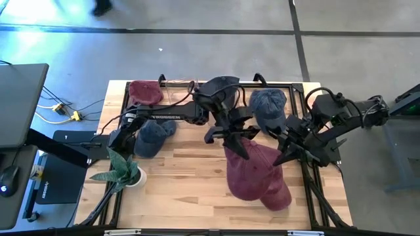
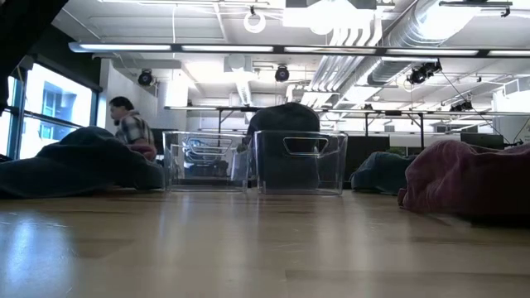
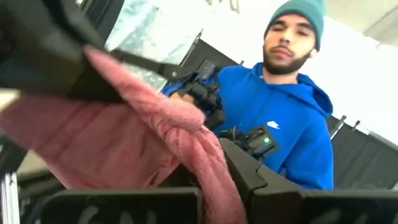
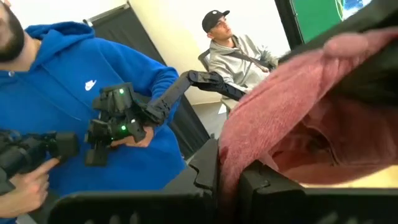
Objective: Pick & Place hat
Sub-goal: Put the bottom left red cap into the left bin
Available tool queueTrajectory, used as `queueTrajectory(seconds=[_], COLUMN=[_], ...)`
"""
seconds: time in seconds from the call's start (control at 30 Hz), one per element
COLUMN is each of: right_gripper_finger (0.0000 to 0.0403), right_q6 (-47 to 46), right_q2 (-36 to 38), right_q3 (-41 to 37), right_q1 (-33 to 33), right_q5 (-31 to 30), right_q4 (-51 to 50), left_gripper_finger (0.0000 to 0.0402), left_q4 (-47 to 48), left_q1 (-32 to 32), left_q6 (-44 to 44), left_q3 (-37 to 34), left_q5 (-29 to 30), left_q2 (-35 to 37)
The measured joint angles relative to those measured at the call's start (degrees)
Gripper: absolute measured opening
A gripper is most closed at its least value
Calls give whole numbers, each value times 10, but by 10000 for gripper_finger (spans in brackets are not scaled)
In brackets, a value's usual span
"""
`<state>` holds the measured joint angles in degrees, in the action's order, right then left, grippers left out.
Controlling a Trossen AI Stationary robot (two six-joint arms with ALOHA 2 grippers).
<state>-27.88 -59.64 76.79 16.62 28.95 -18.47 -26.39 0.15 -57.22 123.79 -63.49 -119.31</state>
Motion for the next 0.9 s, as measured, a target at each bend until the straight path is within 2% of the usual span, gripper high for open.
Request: queueTrajectory(seconds=[0.13,0.4,0.67,0.77,0.83,0.9], right_gripper_finger=[30,124,147,149,155,166], right_q6=[-30,-34,-18,-18,-18,-17], right_q2=[-1,21,78,91,97,106], right_q3=[0,0,0,0,0,0], right_q1=[-1,-7,10,12,12,12], right_q5=[6,6,-121,-166,-191,-215], right_q4=[8,-27,-160,-224,-266,-311], left_gripper_finger=[5,1,0,0,0,0], left_q4=[-8,-8,-4,-2,37,117], left_q1=[12,34,36,36,41,53], left_q6=[-3,-4,29,48,91,149], left_q3=[0,0,0,0,1,1], left_q5=[7,20,17,36,59,79], left_q2=[0,1,11,11,12,12])
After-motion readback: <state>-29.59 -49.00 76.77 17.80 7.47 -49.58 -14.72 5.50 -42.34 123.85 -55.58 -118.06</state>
